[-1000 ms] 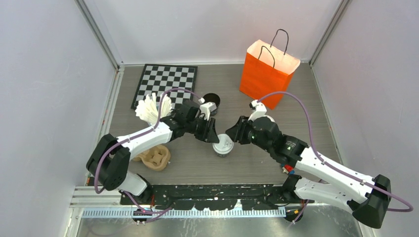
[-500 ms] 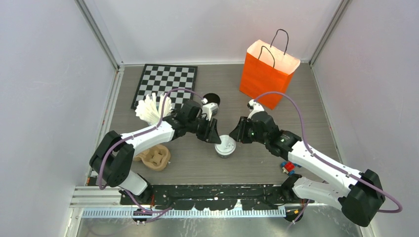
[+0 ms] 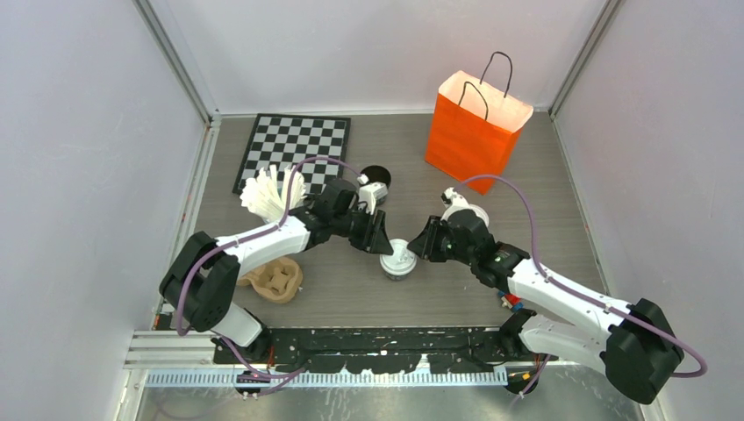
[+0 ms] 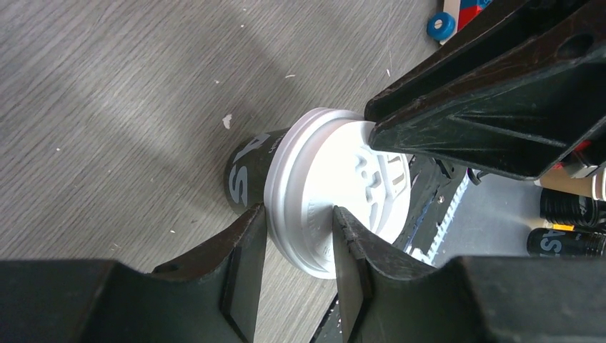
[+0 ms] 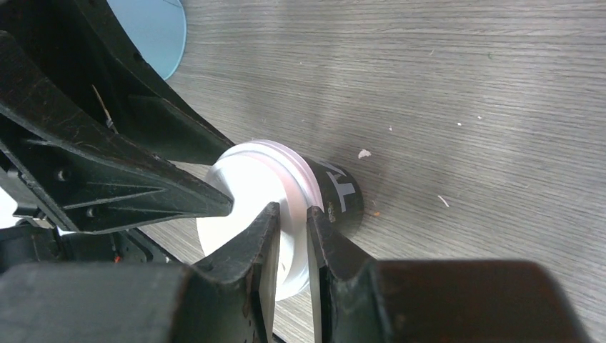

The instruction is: Pack the takeout coffee

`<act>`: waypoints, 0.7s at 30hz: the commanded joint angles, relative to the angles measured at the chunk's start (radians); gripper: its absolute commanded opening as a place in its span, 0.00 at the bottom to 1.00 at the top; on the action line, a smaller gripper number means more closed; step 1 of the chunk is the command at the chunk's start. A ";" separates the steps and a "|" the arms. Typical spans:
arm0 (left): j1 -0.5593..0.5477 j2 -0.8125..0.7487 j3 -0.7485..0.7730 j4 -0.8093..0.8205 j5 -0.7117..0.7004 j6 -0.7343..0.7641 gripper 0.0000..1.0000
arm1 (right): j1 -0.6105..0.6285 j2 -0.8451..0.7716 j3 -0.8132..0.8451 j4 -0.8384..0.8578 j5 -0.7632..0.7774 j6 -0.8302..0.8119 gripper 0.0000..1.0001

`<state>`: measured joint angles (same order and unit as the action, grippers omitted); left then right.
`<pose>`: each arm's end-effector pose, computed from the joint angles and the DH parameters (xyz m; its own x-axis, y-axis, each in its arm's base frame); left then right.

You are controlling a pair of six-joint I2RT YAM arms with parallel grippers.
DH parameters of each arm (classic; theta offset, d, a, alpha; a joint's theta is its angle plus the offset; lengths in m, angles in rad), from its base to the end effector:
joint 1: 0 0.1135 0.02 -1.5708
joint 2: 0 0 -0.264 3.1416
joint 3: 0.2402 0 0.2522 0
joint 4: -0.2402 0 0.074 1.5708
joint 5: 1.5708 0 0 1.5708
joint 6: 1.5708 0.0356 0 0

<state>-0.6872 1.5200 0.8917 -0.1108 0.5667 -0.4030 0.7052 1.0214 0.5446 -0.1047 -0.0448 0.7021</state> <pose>0.2329 -0.2158 0.2116 -0.8092 0.2360 -0.5380 0.5703 0.5360 -0.6225 0.1656 0.1431 0.2194 -0.7559 0.2038 -0.6221 -0.2460 0.7922 0.5585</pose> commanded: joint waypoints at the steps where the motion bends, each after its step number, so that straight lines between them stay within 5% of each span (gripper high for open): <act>1: -0.004 0.010 -0.068 0.039 -0.062 0.016 0.39 | 0.006 -0.006 -0.073 -0.022 0.013 0.016 0.25; 21: -0.049 0.002 -0.256 0.168 -0.151 -0.069 0.33 | 0.006 -0.029 -0.214 0.068 0.029 0.113 0.23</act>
<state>-0.7055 1.4693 0.7074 0.1989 0.5308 -0.5186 0.7025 0.9596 0.4046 0.0685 -0.0116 0.7906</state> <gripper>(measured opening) 0.347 0.235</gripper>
